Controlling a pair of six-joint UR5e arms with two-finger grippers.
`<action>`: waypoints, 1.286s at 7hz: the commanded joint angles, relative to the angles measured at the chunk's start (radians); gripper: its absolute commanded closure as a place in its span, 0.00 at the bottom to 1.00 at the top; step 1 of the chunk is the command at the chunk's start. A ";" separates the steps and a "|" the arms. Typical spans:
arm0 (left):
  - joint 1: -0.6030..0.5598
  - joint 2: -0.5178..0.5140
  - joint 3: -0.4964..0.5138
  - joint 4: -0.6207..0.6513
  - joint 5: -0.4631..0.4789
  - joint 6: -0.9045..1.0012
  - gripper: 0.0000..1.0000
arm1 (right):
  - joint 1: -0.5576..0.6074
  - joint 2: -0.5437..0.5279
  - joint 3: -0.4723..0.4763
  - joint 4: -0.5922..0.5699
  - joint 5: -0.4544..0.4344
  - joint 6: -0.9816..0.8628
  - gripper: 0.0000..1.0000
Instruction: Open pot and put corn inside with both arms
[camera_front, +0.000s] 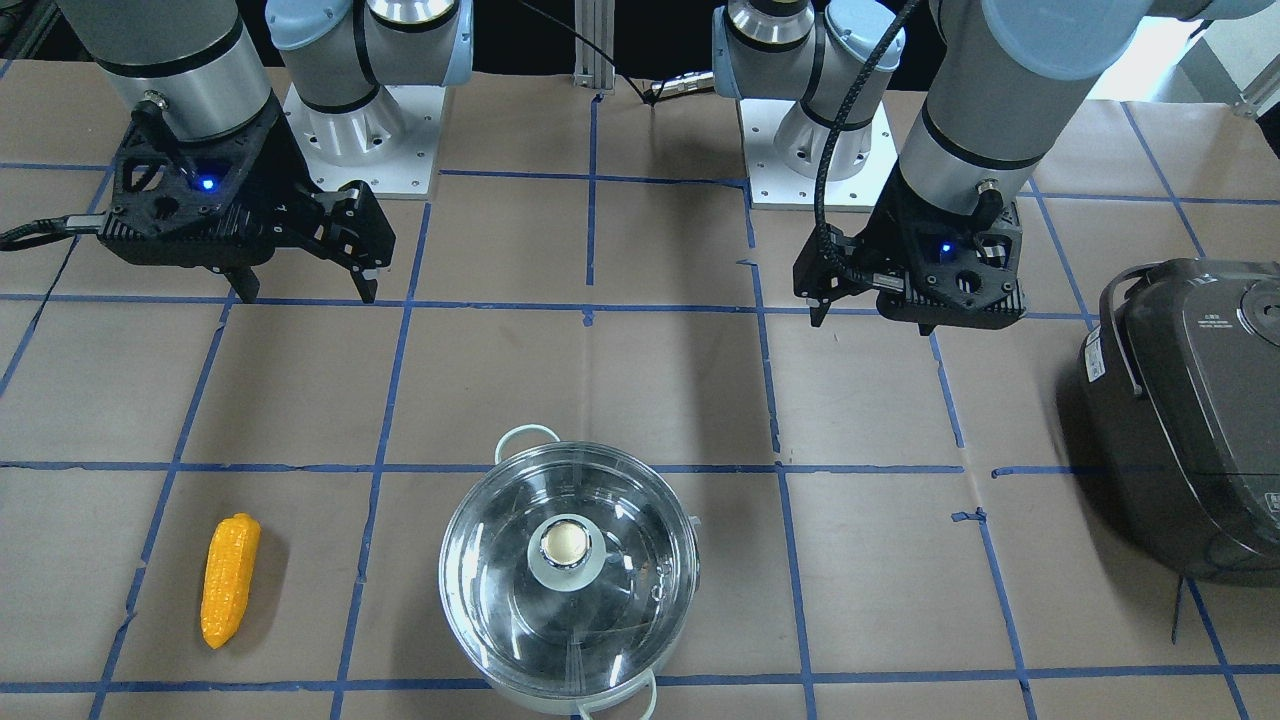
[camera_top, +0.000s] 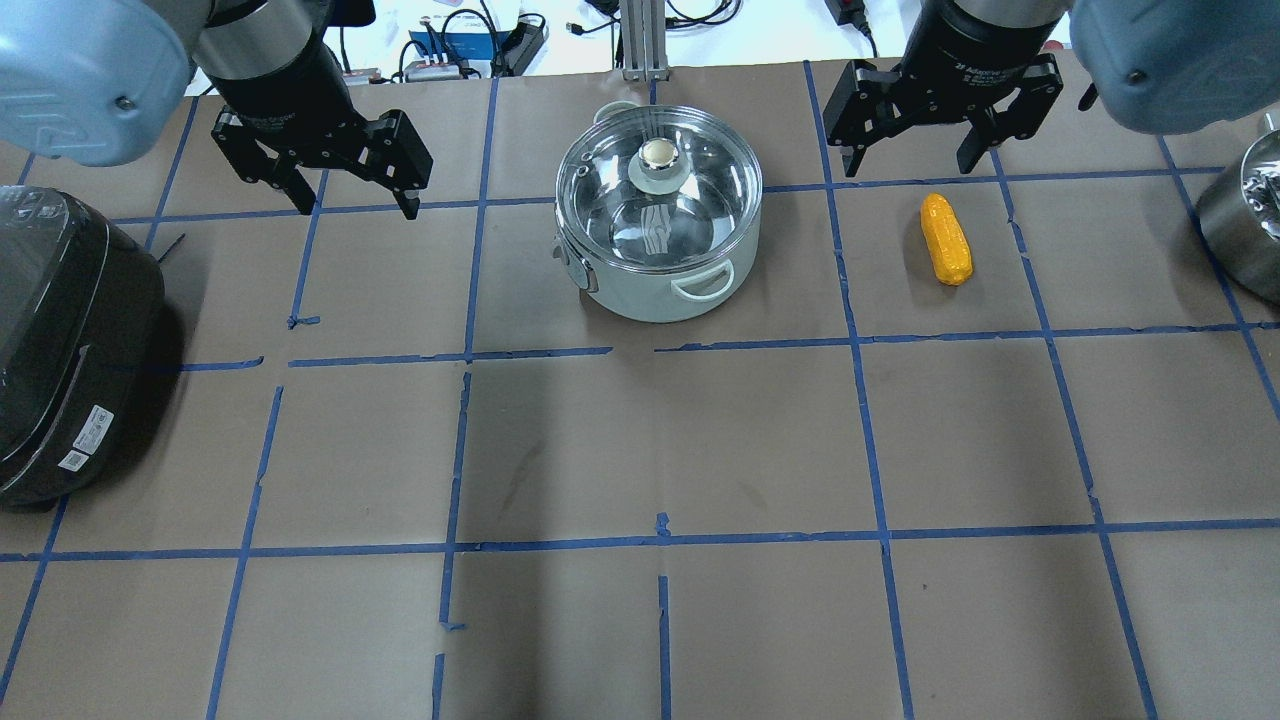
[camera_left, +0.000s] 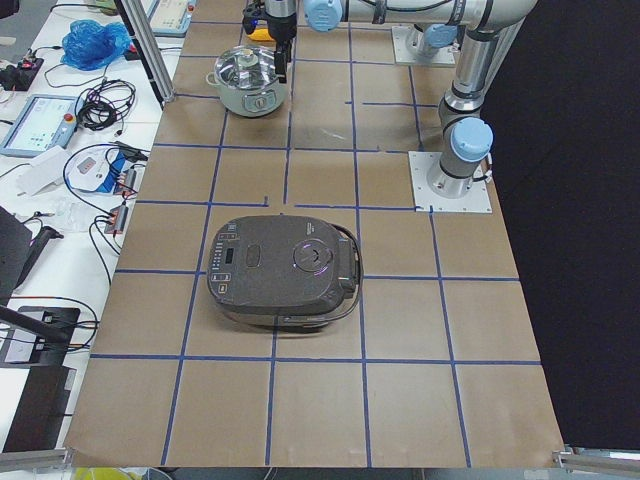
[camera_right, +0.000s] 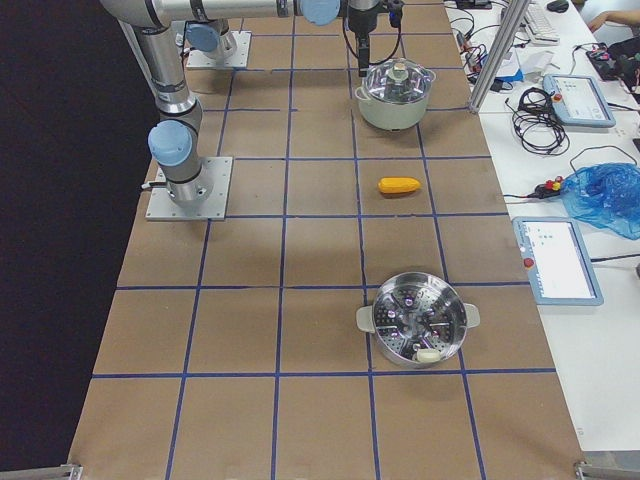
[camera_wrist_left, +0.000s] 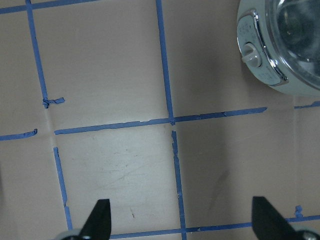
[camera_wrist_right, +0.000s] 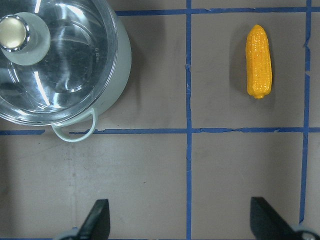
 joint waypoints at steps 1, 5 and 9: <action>0.000 -0.001 0.008 -0.002 0.001 -0.001 0.00 | 0.001 0.000 0.000 -0.001 0.000 0.001 0.00; -0.001 -0.019 0.025 -0.003 0.000 -0.027 0.00 | -0.023 0.059 -0.041 -0.007 -0.008 -0.006 0.00; -0.215 -0.311 0.282 0.103 -0.048 -0.250 0.00 | -0.198 0.294 -0.155 -0.091 -0.006 -0.184 0.00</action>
